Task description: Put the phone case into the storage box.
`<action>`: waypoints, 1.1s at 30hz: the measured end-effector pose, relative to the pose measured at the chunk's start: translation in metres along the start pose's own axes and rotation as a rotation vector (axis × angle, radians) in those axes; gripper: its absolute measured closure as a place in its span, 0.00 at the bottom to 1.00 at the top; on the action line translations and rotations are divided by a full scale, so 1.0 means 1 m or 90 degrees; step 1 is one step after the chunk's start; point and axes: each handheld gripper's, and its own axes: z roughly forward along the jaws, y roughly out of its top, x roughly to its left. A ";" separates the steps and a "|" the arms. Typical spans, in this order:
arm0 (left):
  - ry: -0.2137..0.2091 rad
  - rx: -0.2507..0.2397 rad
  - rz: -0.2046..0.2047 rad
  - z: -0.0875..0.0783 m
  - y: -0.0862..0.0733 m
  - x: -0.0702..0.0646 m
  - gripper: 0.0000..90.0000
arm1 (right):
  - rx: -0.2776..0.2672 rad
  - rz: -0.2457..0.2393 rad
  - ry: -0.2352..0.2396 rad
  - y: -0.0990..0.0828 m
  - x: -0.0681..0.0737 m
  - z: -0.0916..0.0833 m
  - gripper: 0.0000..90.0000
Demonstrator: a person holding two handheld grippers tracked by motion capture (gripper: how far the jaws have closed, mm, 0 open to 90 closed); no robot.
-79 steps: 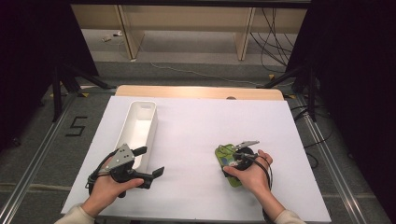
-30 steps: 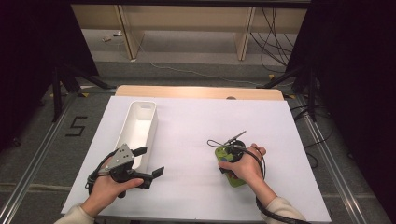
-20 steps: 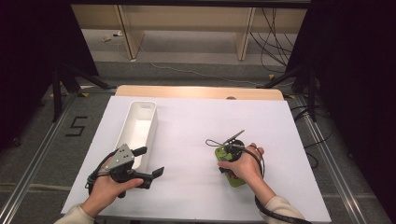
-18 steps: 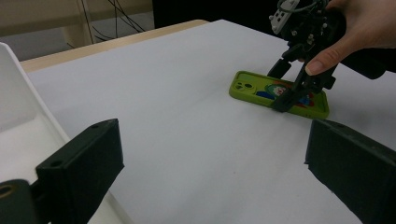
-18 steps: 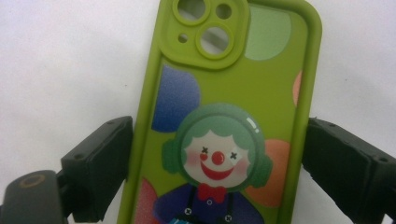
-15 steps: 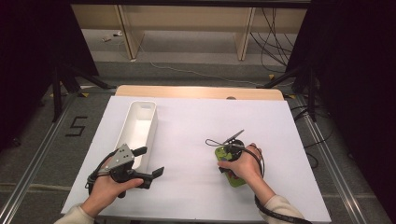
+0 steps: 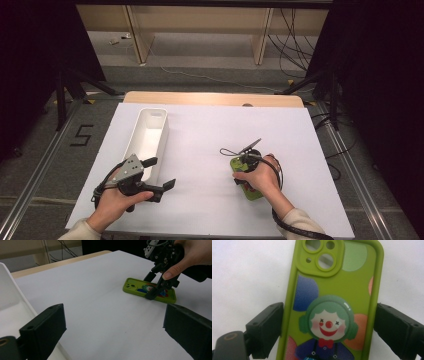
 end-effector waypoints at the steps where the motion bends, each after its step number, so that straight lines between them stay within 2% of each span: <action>1: 0.000 0.000 0.000 0.000 0.000 0.000 0.04 | 0.001 0.001 0.000 0.000 0.000 0.000 0.14; 33: 0.002 0.000 -0.001 0.000 0.000 0.000 0.04 | 0.013 0.031 -0.008 0.001 0.001 -0.001 0.17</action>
